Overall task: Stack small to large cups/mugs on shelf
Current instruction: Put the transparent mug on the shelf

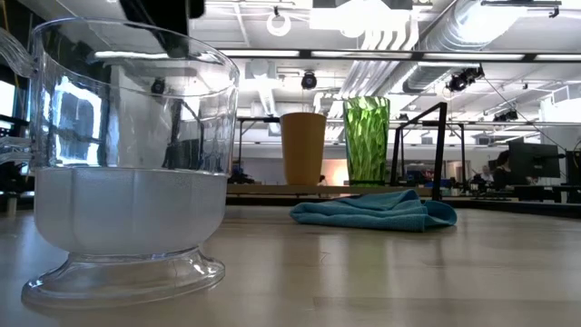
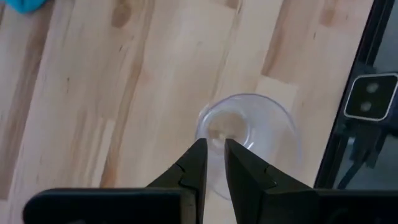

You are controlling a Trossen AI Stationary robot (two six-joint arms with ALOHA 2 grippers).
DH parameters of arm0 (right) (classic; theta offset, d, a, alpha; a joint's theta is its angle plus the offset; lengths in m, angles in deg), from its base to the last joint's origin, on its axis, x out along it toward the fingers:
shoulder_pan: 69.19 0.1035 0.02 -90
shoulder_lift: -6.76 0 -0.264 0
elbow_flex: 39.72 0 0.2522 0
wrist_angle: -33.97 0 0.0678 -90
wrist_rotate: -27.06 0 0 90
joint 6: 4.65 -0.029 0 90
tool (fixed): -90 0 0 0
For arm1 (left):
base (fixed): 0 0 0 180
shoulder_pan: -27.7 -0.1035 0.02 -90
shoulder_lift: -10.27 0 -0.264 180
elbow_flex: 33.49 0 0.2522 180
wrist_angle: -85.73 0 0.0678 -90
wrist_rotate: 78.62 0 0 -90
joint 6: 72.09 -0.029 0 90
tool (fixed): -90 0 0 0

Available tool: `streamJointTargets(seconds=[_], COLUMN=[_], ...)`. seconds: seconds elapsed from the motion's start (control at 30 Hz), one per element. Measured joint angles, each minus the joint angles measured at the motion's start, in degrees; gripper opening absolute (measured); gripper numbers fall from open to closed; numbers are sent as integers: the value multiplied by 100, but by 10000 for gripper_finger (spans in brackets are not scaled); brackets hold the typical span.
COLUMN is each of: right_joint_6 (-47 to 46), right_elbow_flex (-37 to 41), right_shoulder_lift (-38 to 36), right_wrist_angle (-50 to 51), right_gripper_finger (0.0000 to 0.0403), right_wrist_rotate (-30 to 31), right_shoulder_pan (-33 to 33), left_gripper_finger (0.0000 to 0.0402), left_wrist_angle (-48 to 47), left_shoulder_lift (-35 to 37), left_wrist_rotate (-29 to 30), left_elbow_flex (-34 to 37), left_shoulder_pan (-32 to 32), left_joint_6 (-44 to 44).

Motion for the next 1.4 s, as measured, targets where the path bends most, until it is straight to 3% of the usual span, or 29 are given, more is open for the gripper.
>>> streamJointTargets(seconds=[0.27,0.87,1.4], right_joint_6=[-2,-187,-363], right_elbow_flex=[-2,0,0], right_shoulder_lift=[0,1,14], right_wrist_angle=[7,9,-2], right_gripper_finger=[172,172,172], right_wrist_rotate=[142,284,295], right_shoulder_pan=[251,354,354], left_gripper_finger=[47,47,47], left_wrist_angle=[88,184,214], left_shoulder_lift=[-4,-11,-172], left_wrist_rotate=[-663,-795,-885], left_elbow_flex=[2,2,8], left_shoulder_pan=[-300,-422,-541], left_joint_6=[-985,-2142,-2627])
